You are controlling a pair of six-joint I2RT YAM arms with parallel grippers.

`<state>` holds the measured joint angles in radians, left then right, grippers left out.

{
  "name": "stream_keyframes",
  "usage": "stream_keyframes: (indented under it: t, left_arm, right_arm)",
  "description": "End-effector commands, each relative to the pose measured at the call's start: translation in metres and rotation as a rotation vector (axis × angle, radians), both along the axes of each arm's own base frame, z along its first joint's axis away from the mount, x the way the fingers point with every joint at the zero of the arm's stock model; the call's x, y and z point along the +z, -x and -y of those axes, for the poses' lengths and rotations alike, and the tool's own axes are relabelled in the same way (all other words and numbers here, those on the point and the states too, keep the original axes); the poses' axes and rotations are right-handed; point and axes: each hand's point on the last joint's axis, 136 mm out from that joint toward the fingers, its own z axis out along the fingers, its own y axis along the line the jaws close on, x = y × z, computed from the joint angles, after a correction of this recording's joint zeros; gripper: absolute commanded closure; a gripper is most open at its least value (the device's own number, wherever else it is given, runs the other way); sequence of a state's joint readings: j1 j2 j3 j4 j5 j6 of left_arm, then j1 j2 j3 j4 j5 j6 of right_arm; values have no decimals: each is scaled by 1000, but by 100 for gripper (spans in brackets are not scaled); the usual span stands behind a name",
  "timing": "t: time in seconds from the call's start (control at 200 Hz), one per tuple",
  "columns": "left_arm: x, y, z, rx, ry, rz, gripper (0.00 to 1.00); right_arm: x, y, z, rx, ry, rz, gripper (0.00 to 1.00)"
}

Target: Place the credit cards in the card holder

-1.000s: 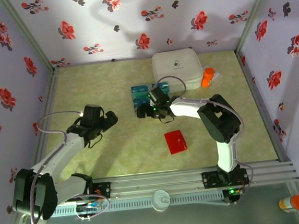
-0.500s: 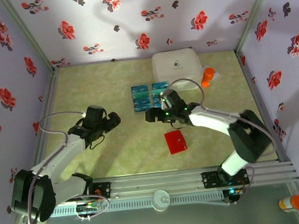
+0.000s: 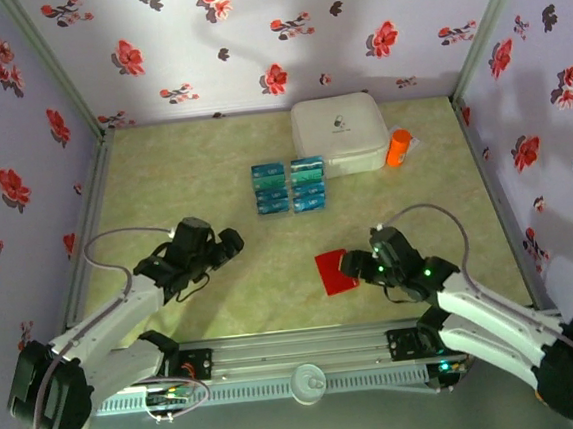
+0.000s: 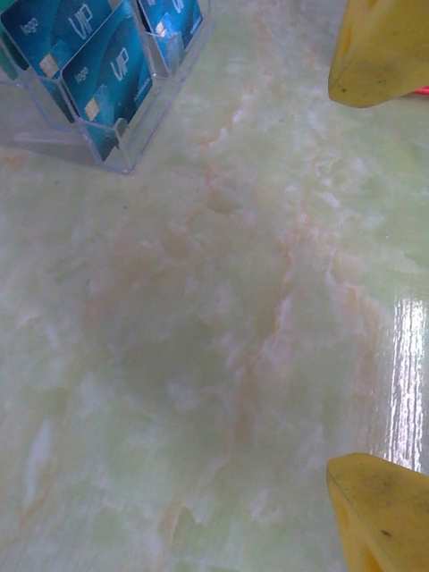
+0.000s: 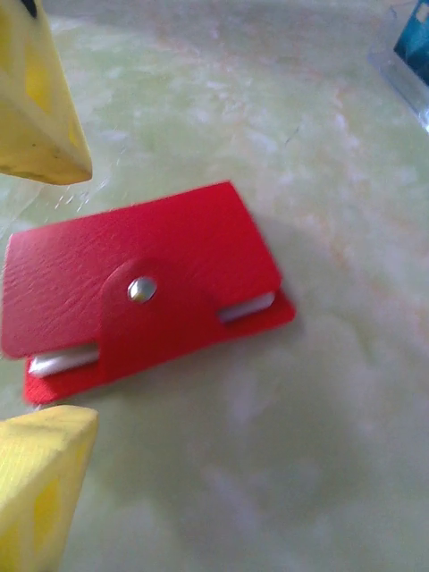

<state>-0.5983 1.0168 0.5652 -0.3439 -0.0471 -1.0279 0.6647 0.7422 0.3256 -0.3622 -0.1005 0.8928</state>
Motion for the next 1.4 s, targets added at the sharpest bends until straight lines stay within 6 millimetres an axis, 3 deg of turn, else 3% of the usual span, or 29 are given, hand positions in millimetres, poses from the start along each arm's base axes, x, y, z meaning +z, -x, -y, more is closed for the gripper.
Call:
stream_keyframes:
  t: [0.0,0.665,1.395]
  left_arm:
    - [4,-3,10,2,36,6,0]
    - [-8,-3,60,-116,7,-37,0]
    - [-12,1,66,-131,4,-45,0]
  right_arm:
    - [-18,12,13,-90,-33,-70,41]
    - [-22,-1,-8,-64,-110,-92,44]
    - [-27,-4,-30,-27,-210,-132,46]
